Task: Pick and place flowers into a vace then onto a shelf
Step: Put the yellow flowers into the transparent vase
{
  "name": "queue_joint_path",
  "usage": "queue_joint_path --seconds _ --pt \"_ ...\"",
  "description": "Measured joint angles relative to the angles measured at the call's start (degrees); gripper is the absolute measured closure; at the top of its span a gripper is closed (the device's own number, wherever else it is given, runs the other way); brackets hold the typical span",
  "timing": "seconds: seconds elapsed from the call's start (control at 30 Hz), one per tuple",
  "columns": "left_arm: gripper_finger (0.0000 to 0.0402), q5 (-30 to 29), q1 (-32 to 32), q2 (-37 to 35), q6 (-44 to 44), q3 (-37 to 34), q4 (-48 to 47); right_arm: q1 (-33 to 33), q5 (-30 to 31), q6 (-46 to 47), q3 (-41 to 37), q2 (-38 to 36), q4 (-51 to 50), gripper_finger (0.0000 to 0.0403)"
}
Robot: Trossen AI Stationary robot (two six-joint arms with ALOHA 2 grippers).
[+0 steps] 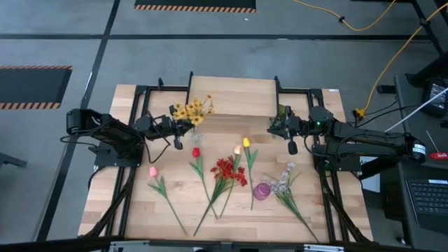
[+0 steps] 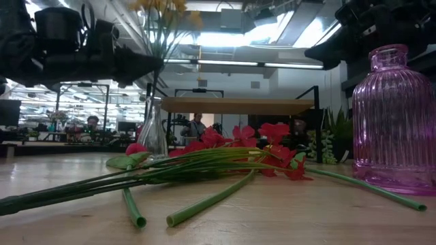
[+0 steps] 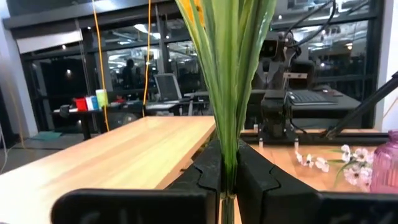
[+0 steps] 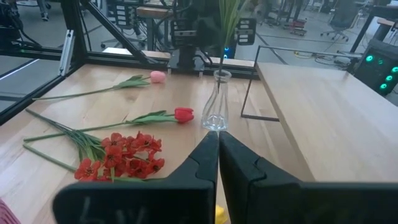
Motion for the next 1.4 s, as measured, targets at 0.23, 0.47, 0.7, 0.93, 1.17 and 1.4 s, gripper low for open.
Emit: queue_joint_path --seconds 0.23,0.47,0.7,0.93,1.17,1.4 --pt "0.0381 -0.4 0.0 0.0 0.6 0.0 -2.0 0.0 0.0 0.0 0.0 0.0 0.0 0.0385" --pt "0.0373 -1.3 0.0 0.0 0.4 0.0 -4.7 0.0 0.0 0.0 0.0 0.0 0.0 0.0385" --pt "0.0365 -1.6 0.0 0.0 0.0 0.0 -6.0 0.0 0.0 0.0 0.0 0.0 0.0 0.0385" --pt "0.0346 -3.2 0.0 0.0 -2.4 0.0 -5.9 0.0 0.0 0.0 0.0 0.0 0.0 0.0385" --pt "0.0311 -3.2 0.0 0.0 -5.2 0.0 -7.2 0.0 0.0 0.2 0.0 0.0 -0.1 0.0385" --pt "0.0265 -3.2 0.0 0.0 -7.1 0.0 -7.8 0.0 0.0 0.4 0.0 0.0 -1.4 0.0385"
